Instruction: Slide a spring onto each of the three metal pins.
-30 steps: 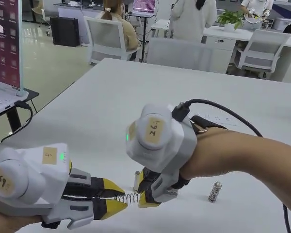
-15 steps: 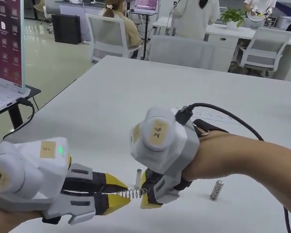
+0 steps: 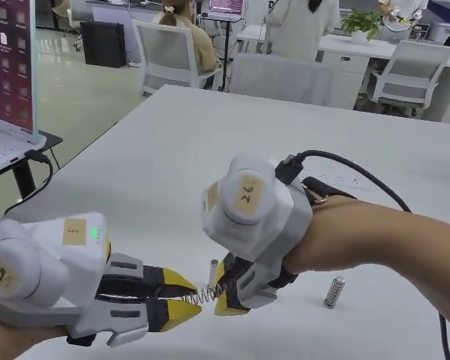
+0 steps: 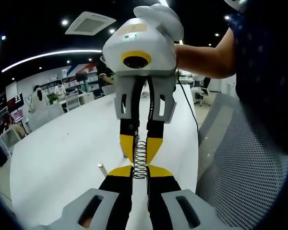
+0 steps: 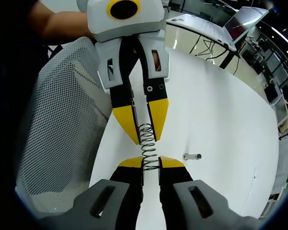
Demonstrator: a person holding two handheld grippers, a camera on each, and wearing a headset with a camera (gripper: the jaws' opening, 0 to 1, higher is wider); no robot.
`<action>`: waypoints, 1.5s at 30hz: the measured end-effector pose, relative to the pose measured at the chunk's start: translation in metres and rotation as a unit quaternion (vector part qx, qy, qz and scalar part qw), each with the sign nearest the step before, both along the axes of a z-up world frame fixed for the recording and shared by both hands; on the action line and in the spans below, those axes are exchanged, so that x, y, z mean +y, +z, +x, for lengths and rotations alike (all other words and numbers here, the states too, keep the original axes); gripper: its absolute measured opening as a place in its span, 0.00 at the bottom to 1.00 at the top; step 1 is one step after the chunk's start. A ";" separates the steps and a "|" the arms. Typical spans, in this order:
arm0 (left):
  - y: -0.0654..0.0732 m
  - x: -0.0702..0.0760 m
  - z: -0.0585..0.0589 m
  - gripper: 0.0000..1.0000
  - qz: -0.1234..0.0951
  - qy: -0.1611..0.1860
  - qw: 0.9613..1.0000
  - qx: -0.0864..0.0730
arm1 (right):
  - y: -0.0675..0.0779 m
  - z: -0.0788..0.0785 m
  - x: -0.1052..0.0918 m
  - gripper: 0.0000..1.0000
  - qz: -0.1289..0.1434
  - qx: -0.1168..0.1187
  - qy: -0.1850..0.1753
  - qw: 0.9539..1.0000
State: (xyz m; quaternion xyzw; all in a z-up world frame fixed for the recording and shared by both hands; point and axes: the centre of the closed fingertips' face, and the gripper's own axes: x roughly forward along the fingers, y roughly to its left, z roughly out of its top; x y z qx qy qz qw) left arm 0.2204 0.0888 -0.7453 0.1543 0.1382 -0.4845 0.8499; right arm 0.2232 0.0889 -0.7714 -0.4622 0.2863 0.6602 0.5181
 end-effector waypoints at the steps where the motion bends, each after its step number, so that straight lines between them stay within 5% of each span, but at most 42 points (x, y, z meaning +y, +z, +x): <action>1: 0.000 0.000 0.000 0.03 0.001 0.000 1.000 0.000 | 0.001 0.000 0.000 0.09 0.001 0.000 0.000 1.000; 13: -0.005 -0.003 0.000 0.03 0.008 -0.008 1.000 0.005 | 0.020 -0.012 0.007 0.09 0.016 0.006 0.010 1.000; 45: -0.014 -0.013 -0.003 0.04 0.007 -0.020 1.000 0.021 | 0.030 -0.027 0.022 0.08 0.018 0.017 0.021 0.999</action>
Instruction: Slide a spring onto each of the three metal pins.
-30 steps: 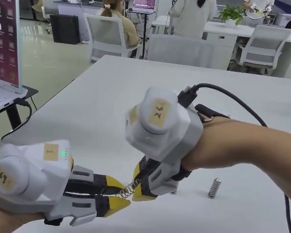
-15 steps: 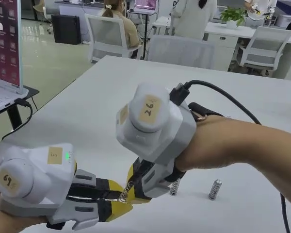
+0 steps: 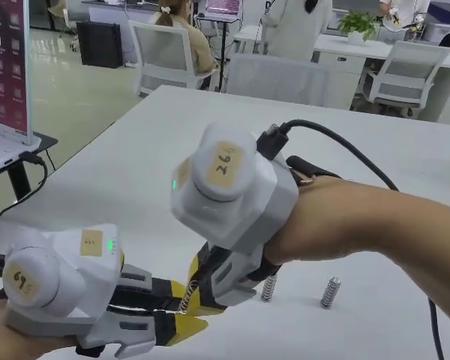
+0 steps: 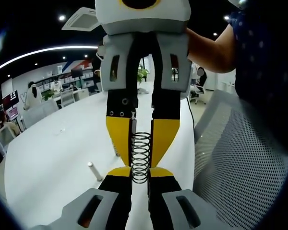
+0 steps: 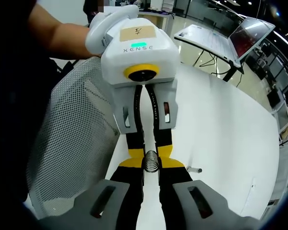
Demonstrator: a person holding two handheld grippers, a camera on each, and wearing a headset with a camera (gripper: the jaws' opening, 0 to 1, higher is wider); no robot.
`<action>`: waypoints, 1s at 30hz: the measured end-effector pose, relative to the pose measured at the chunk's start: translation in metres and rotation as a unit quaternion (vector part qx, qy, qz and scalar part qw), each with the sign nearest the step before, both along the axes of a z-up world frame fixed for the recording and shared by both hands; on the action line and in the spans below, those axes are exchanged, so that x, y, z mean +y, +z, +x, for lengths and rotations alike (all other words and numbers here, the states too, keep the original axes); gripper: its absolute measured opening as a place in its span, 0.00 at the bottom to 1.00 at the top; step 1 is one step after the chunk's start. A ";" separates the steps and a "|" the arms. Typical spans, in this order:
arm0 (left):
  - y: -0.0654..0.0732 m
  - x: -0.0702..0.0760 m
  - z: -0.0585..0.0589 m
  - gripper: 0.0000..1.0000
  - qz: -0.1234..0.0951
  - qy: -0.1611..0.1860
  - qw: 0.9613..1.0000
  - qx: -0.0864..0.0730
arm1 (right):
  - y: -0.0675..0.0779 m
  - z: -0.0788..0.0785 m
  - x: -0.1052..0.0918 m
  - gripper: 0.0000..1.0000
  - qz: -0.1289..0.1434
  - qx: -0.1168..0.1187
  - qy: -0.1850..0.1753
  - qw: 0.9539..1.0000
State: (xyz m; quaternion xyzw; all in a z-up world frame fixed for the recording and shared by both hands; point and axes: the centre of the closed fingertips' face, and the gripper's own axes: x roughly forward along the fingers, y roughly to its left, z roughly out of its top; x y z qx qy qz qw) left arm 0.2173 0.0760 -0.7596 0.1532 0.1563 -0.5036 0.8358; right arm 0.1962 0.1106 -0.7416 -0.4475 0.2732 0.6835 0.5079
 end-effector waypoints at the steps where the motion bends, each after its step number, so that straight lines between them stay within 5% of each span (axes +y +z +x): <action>1: 0.000 0.000 0.000 0.04 0.000 0.000 1.000 -0.001 | 0.000 -0.001 0.001 0.08 0.000 0.000 0.001 1.000; 19: 0.000 0.000 0.002 0.04 -0.003 0.003 1.000 -0.001 | 0.001 0.000 0.006 0.08 -0.001 -0.002 0.006 1.000; 30: -0.004 0.009 0.005 0.15 -0.005 0.020 1.000 0.007 | 0.000 0.012 0.000 0.08 -0.007 -0.010 -0.004 1.000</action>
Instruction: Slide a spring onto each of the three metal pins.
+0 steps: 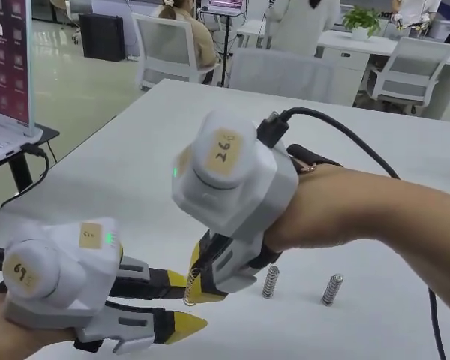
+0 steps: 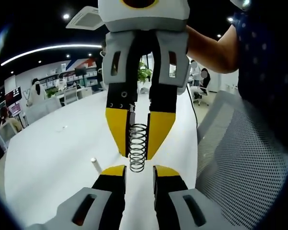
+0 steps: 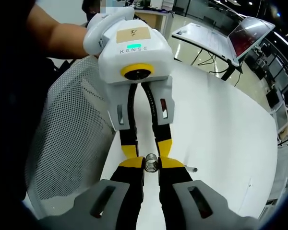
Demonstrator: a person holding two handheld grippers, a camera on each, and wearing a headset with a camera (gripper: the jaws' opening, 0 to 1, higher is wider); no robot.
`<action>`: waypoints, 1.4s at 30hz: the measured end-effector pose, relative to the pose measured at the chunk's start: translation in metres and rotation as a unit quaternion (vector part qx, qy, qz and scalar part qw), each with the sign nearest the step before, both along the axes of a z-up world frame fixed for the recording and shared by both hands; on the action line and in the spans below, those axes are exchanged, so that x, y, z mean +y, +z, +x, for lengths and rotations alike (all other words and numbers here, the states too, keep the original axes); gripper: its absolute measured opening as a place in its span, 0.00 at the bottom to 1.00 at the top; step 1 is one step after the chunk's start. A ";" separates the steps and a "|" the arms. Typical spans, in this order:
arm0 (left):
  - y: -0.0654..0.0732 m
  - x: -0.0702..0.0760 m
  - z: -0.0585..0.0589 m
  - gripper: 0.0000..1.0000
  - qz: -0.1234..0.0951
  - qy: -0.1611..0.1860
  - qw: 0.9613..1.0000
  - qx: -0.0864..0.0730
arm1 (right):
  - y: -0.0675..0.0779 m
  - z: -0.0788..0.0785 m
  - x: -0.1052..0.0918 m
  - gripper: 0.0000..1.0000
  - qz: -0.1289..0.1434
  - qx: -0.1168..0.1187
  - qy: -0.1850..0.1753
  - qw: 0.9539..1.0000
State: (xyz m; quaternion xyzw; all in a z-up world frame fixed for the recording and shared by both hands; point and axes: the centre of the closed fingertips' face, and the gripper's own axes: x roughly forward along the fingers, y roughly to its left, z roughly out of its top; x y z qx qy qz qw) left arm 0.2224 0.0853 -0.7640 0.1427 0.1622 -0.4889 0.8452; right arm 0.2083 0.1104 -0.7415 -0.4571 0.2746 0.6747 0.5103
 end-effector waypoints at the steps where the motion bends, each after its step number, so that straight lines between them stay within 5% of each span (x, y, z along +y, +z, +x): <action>1: -0.001 0.002 0.001 0.16 -0.002 0.003 1.000 0.001 | 0.000 0.000 0.000 0.08 0.000 0.000 0.000 1.000; 26: -0.009 0.031 0.014 0.52 -0.018 0.077 0.997 0.012 | 0.000 0.039 -0.024 0.08 -0.018 -0.023 -0.044 0.999; 42: -0.017 0.041 0.015 0.63 -0.023 0.101 0.994 0.022 | 0.001 0.072 -0.021 0.08 -0.020 -0.033 -0.066 0.997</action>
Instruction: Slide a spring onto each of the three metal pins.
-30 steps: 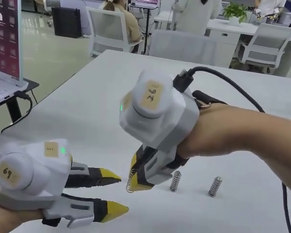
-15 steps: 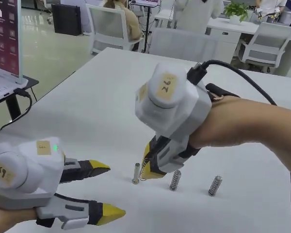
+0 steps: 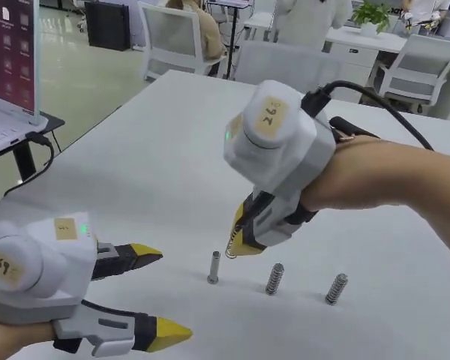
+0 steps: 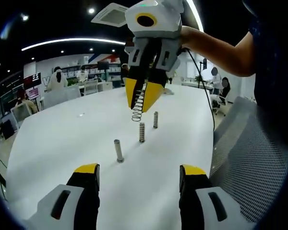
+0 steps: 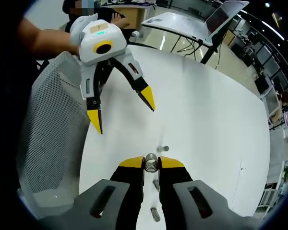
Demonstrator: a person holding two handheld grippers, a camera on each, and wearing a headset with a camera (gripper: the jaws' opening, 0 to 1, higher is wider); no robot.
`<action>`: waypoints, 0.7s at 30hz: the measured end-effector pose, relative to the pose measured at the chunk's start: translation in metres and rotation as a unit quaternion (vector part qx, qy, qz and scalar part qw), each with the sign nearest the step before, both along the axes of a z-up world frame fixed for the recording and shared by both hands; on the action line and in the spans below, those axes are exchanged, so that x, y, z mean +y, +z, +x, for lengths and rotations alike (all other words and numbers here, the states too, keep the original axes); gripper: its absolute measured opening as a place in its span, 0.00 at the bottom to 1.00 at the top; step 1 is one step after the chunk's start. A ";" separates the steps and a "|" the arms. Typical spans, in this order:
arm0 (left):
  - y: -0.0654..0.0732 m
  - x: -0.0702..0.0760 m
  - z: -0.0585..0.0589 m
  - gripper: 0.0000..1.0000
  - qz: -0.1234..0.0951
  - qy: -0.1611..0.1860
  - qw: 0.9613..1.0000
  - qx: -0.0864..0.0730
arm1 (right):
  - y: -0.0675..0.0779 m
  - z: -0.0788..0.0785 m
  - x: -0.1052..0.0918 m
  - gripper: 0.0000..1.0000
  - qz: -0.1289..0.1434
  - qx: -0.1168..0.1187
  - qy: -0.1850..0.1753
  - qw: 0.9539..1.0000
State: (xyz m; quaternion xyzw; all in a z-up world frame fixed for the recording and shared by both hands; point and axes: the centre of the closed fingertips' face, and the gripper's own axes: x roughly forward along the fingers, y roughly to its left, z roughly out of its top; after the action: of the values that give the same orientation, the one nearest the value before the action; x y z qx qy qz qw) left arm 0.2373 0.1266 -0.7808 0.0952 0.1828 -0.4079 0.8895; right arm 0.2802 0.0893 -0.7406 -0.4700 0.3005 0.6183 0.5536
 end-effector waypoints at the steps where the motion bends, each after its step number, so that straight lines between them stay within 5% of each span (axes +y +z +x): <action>1: -0.001 0.000 0.000 0.64 -0.001 0.001 1.000 0.001 | -0.001 0.001 0.001 0.08 -0.001 0.001 0.000 1.000; 21: -0.006 0.006 -0.003 0.66 -0.006 0.007 1.000 0.006 | -0.027 0.030 0.019 0.08 -0.018 0.024 -0.022 0.999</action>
State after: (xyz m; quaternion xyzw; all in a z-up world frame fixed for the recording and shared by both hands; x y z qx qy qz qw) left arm 0.2347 0.1323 -0.7865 0.0862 0.1860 -0.4033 0.8918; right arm 0.3102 0.1079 -0.7678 -0.4577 0.3348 0.6121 0.5511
